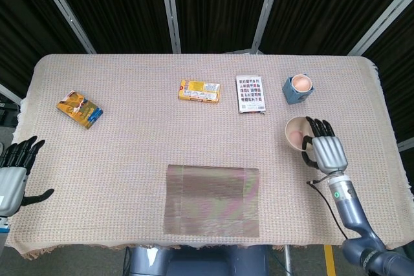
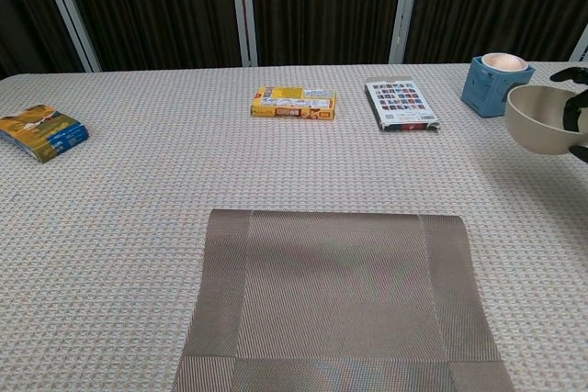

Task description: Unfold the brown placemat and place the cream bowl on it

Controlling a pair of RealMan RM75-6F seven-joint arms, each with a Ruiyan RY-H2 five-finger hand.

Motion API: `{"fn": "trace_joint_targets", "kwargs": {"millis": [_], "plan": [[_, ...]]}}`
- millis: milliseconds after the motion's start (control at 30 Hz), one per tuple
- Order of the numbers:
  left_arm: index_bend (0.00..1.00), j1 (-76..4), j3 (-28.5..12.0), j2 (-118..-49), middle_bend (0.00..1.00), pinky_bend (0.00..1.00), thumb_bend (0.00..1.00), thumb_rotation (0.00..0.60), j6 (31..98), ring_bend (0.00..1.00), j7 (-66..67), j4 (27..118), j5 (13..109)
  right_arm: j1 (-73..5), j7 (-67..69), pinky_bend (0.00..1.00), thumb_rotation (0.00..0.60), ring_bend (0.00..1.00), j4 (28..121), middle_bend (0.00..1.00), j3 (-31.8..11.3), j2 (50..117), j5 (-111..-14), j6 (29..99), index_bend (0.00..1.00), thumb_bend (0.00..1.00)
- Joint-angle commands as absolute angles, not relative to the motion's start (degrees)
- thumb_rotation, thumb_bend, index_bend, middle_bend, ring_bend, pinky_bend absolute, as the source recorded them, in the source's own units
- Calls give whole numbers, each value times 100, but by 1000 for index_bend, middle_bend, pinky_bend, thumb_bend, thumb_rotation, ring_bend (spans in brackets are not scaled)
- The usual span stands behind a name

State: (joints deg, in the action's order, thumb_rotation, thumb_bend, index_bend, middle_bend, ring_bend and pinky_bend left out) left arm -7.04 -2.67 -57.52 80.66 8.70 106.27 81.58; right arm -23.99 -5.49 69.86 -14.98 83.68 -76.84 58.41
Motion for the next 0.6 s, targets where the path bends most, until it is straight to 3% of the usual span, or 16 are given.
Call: {"fn": "trace_joint_targets", "kwargs": {"millis": [33,167,233,300,333,367,600], "plan": [[0,-730,-281,-5790,0,0,0,600,7993,0,899,10611,8057,-2816,-520,0,600,0,6160,0,-1719,8729,-7322,5343,760,426],[0,-756,-280,-5822,0,0,0,600,7906,0,949,10575,7954,-2917,-473,0,600,0,5716,0,-1664,8927,-7296,5226,750,408],[0,-771,-283,-5844,0,0,0,600,7873,0,980,10554,7914,-2949,-416,0,600,0,5495,0,-1612,9018,-7313,5182,503,316],[0,-780,-284,-5861,0,0,0,600,7853,0,1005,10541,7883,-2971,-352,0,600,0,5311,0,-1529,9077,-7405,5191,70,92],[0,-783,-285,-5867,0,0,0,600,7843,0,1010,10540,7865,-2978,-293,0,600,0,5232,0,-1448,9084,-7498,5190,4,39],[0,-783,-286,-5869,0,0,0,600,7841,0,1010,10541,7858,-2980,-251,0,600,0,5213,0,-1412,9078,-7537,5180,0,2],[0,-783,-238,-5854,0,0,0,600,7845,0,995,10589,7967,-2838,-4,0,600,0,5588,0,-1254,8776,-7824,5563,0,0]]}}
